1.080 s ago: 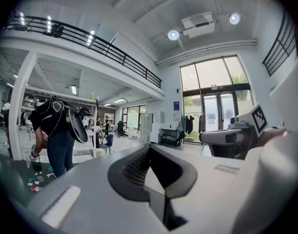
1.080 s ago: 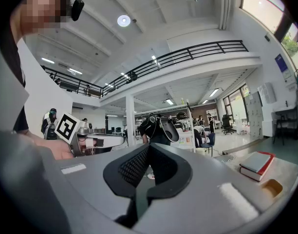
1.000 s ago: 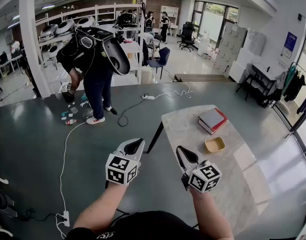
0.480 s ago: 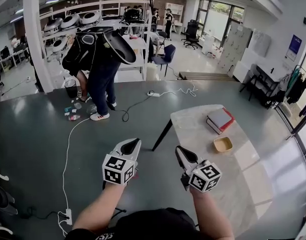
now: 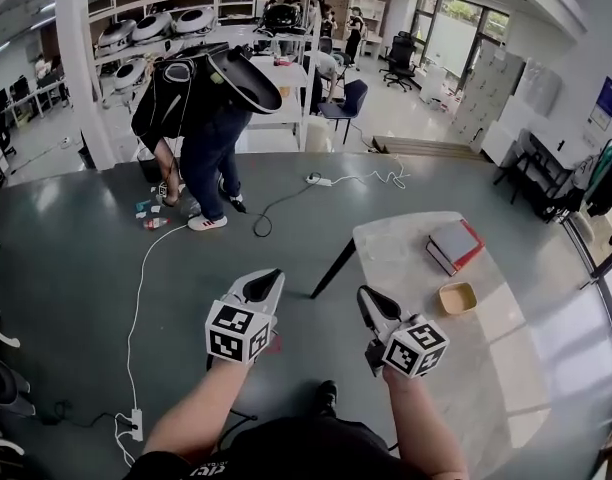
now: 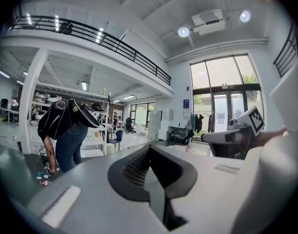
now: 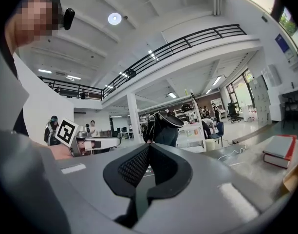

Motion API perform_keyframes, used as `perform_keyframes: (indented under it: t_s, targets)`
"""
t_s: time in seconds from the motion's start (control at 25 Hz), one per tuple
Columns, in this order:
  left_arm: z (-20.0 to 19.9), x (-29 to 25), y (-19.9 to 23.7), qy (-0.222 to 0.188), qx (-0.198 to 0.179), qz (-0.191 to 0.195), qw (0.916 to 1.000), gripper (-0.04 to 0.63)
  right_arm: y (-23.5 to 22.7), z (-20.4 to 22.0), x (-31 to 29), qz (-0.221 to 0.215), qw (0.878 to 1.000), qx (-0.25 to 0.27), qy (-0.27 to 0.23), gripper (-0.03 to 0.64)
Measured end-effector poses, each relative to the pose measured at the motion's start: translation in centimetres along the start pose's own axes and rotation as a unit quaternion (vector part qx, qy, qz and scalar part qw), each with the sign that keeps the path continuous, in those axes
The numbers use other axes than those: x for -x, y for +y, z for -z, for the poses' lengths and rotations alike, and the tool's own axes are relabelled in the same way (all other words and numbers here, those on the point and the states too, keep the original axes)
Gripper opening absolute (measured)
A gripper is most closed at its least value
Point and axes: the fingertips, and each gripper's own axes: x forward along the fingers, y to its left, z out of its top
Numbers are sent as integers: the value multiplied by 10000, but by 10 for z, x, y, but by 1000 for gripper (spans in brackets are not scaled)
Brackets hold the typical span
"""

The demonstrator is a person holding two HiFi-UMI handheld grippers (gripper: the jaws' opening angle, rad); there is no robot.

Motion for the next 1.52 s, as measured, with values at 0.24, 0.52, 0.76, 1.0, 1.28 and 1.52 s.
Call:
perform_keyframes:
  t_s: [0.24, 0.52, 0.76, 1.0, 1.28, 1.52]
  targets:
    - [-5, -38, 10, 112, -70, -65, 9999, 3, -35, -3, -28, -87, 9999, -138, 38, 14]
    - [-12, -93, 9, 298, -145, 14, 9995, 3, -86, -7, -51, -78, 9994, -307, 120, 14]
    - [-16, -147, -4, 373, -132, 55, 9992, 3, -133, -5, -52, -96, 9988, -409, 239, 14]
    - [-9, -207, -24, 575, -80, 177, 9982, 3, -193, -6, -40, 60, 9984, -531, 191, 14]
    - [-7, -260, -62, 661, -361, 482, 9960, 3, -257, 1, -18, 516, 9948, -859, 154, 14]
    - [-6, -307, -62, 693, -332, 784, 9940, 3, -284, 8, -22, 781, 9921, -942, 262, 14]
